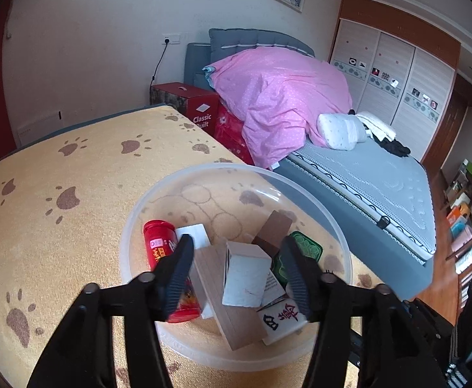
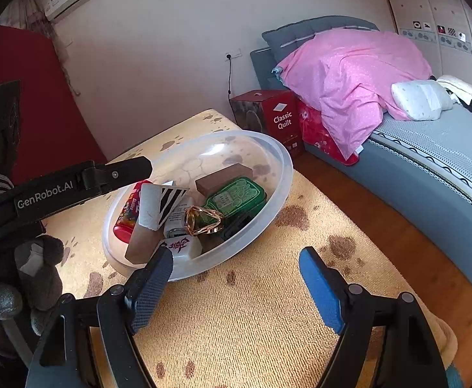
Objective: Organize rigid objects
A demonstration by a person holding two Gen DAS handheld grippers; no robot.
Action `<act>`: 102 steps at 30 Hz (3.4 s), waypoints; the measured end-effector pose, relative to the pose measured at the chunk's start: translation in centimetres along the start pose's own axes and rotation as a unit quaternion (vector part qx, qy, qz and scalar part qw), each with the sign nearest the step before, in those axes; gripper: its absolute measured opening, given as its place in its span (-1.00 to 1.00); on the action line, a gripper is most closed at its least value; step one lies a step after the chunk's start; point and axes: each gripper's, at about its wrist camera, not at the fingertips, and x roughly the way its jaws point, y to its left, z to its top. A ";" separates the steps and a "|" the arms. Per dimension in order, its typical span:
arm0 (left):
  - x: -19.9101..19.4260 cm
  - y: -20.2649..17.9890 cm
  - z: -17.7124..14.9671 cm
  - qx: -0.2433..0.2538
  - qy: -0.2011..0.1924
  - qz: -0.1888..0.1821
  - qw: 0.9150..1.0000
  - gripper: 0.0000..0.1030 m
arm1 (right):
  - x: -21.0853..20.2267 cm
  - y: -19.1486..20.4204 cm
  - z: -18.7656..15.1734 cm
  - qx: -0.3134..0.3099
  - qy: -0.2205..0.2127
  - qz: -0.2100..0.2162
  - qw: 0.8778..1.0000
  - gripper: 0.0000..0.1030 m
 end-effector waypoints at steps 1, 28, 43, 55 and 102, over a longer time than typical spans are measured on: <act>-0.1 0.1 -0.1 -0.001 -0.002 0.002 1.000 0.25 | 0.0 0.0 0.0 0.000 0.000 0.000 1.000 0.64; 2.6 0.8 -1.6 0.037 0.032 0.109 0.993 0.38 | -0.3 0.1 0.1 -0.004 0.000 0.001 1.000 0.93; -1.1 0.4 -1.6 0.027 -0.009 0.103 0.994 0.70 | 0.1 0.1 0.0 -0.007 0.004 -0.012 1.000 1.00; -5.0 0.7 -3.1 0.020 -0.059 0.168 0.984 0.96 | -0.9 1.4 -0.1 -0.057 -0.002 -0.039 0.998 1.00; -5.4 1.3 -6.4 0.005 -0.021 0.196 0.980 1.00 | -1.4 4.2 -0.4 -0.132 -0.003 -0.116 0.984 1.00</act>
